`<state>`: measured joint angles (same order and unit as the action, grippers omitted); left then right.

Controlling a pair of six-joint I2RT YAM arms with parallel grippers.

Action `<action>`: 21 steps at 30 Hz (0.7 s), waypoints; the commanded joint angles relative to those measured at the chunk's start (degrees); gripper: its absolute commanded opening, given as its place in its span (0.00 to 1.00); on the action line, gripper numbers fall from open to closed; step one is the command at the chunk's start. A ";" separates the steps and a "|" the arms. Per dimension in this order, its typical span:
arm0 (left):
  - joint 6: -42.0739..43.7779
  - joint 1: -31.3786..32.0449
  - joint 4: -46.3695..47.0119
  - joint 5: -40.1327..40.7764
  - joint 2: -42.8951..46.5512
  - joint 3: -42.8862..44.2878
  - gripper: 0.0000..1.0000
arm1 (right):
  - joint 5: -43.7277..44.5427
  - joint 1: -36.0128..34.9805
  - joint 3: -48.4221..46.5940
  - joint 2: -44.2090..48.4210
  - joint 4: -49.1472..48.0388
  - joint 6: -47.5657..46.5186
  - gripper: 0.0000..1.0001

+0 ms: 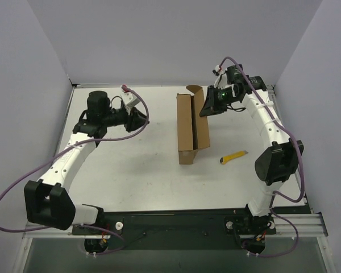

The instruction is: Unpack the express box

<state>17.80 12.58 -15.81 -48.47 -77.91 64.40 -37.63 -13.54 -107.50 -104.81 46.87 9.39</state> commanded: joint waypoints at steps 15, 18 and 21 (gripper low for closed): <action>-18.16 13.70 21.98 -6.38 -24.30 13.56 0.09 | -2.01 -1.05 -6.23 -3.56 0.85 3.45 0.00; -13.59 13.00 17.41 -6.64 -24.92 12.95 0.09 | -2.10 -0.61 -5.35 -3.12 0.85 3.18 0.00; -10.52 11.86 12.77 -5.68 -24.31 11.10 0.09 | -2.28 0.79 -4.47 -2.41 1.03 2.83 0.00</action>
<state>2.44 25.98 4.29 -54.04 -103.31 76.20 -37.85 -13.93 -111.79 -109.32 47.81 13.06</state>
